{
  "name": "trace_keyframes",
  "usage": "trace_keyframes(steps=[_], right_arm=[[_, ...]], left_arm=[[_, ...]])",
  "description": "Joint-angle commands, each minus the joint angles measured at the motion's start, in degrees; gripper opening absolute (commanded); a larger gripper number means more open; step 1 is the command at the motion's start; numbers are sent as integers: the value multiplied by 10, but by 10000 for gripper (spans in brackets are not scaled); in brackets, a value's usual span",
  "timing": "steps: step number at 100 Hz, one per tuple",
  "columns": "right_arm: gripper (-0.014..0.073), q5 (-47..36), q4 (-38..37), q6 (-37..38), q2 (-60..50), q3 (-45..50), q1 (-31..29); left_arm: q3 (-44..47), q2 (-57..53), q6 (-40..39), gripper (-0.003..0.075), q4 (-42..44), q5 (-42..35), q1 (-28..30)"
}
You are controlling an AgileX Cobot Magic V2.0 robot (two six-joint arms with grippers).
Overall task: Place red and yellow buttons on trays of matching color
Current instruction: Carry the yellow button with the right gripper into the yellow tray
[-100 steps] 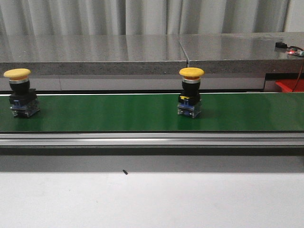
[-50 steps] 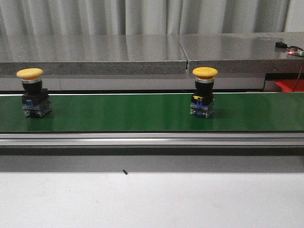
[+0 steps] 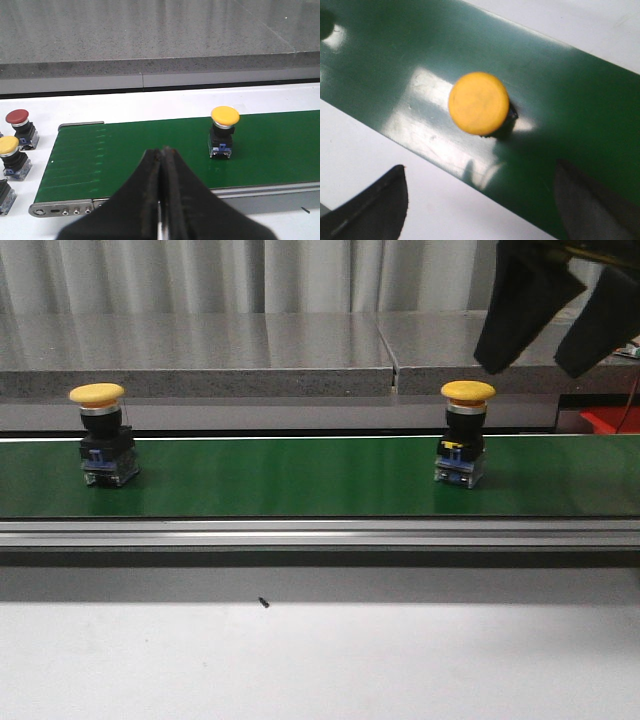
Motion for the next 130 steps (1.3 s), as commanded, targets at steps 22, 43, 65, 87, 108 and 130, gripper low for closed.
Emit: trace_keyframes(steps=[22,43,65,87,108,130], right_arm=[[595,-46,-42,-6,43,-53,2],[564,-45,-73,8,81,-65,2],[264,-34,-73,8,92,-73,2],[205,-3,-73,10,83,-73,2],[205,46,-76,33,26,-73,-31],[205,82,-76,51,-53,-64,-140]], left_arm=[[-15,5,-5,-20,-6,-45,-5],[-15,5,-5,-20,-6,-45,-5],[-15,5,-5,-20,-6,-45,-5],[-15,5,-5,-20,-6,-45,-5],[-15,5,-5,-20,-6,-45,-5],[-15,5,-5,-20,-6,-45,-5]])
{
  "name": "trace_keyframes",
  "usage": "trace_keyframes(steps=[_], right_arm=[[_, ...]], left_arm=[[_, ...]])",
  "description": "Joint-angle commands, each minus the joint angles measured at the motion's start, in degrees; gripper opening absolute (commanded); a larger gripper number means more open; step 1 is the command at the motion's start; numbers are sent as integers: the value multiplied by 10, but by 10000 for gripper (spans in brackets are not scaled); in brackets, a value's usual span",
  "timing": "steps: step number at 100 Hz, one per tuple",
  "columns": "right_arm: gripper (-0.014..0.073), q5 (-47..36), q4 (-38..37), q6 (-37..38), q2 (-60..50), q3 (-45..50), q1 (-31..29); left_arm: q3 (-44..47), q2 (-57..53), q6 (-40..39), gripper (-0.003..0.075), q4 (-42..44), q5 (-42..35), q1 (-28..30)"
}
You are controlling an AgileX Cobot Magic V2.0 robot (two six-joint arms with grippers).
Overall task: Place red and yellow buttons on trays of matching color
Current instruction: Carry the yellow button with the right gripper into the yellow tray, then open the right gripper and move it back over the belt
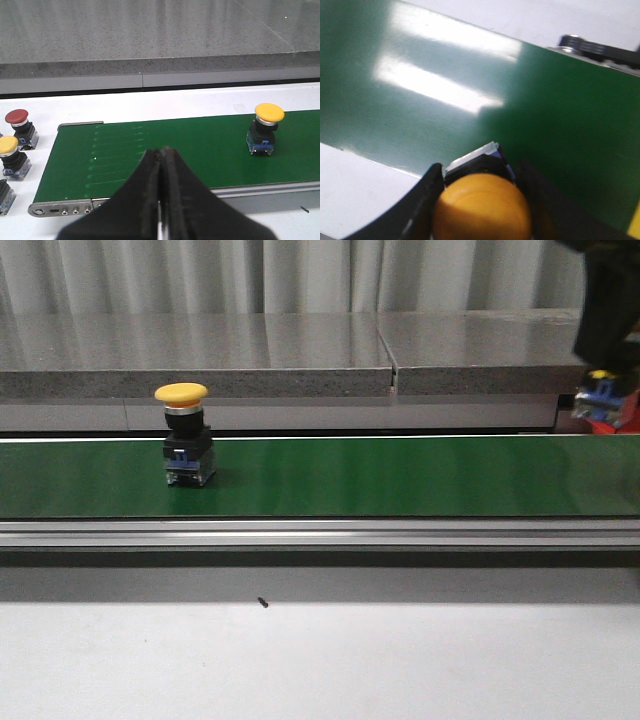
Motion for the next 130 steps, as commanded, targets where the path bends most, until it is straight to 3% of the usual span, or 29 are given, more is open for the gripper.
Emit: trace_keyframes(steps=[1,25,46,130], right_arm=[[205,-6,3,8,-52,-10,-48],[205,-19,5,8,-81,31,-216],[205,-88,11,12,-52,73,-301],[205,-193,44,11,124,85,-308]], left_arm=[[-16,5,-5,-20,-6,-45,-5],[-16,5,-5,-20,-6,-45,-5],[-16,5,-5,-20,-6,-45,-5],[-16,5,-5,-20,-6,-45,-5]])
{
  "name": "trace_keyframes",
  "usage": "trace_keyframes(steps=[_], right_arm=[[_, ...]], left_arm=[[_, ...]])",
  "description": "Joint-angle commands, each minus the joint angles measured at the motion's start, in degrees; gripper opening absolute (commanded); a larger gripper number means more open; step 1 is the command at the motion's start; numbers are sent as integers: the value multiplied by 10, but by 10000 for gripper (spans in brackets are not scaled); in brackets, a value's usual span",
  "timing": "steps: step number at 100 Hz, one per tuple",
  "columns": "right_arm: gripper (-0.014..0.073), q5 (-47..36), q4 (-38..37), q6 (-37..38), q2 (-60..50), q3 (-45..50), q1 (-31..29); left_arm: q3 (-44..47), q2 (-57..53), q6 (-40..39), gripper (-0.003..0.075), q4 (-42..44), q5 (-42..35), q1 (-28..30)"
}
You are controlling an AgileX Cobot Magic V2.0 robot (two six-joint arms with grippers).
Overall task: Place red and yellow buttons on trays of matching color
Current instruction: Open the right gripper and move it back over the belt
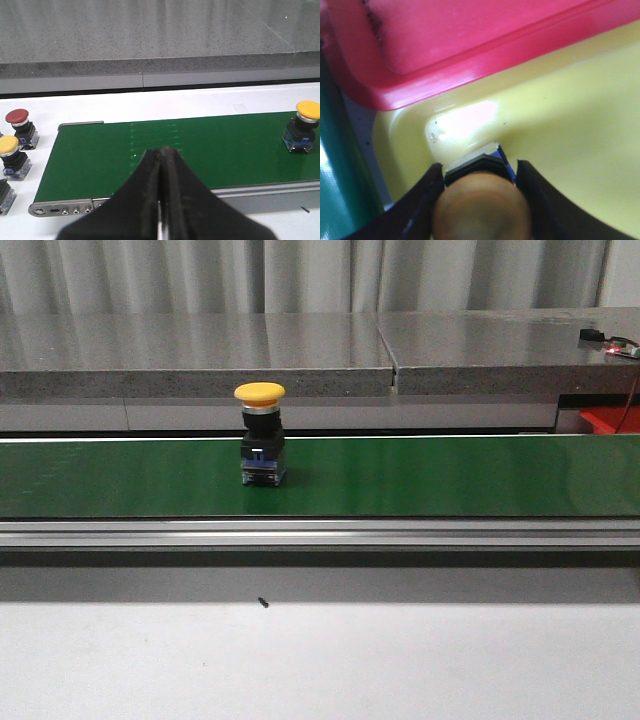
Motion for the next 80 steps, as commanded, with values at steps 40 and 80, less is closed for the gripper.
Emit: trace_keyframes(steps=[40,80], right_arm=[[274,-15,8,-5,4,-13,-2],[582,-13,9,-5,-26,-16,-2]], left_arm=[[-16,5,-5,-20,-6,-45,-5],[-16,5,-5,-20,-6,-45,-5]])
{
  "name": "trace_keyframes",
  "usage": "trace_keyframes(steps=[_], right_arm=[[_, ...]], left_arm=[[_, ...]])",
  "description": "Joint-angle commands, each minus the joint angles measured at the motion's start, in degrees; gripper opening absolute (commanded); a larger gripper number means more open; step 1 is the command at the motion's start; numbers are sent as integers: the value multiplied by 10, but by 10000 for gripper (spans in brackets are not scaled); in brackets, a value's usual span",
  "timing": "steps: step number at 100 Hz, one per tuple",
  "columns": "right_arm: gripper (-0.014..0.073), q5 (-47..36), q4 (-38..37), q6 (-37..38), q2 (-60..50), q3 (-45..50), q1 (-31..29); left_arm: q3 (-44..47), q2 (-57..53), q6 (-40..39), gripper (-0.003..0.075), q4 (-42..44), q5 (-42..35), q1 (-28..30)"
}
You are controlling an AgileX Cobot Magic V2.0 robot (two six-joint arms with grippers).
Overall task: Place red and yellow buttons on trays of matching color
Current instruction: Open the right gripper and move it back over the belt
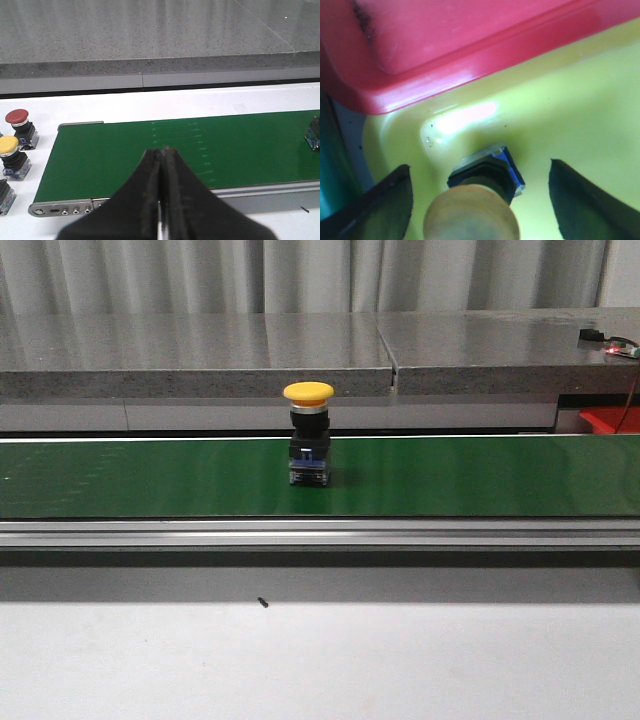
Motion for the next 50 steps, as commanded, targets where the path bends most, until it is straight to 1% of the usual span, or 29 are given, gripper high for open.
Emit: trace_keyframes(steps=[1,29,39,50], right_arm=[[582,-7,4,-5,-43,-16,-2],[582,5,17,-14,-126,-16,7],[582,13,23,-39,-159,-16,35],[582,26,25,-62,-191,-16,85]], left_arm=[[-16,5,-5,-20,-6,-45,-5],[-16,5,-5,-20,-6,-45,-5],[-16,5,-5,-20,-6,-45,-5],[-16,5,-5,-20,-6,-45,-5]])
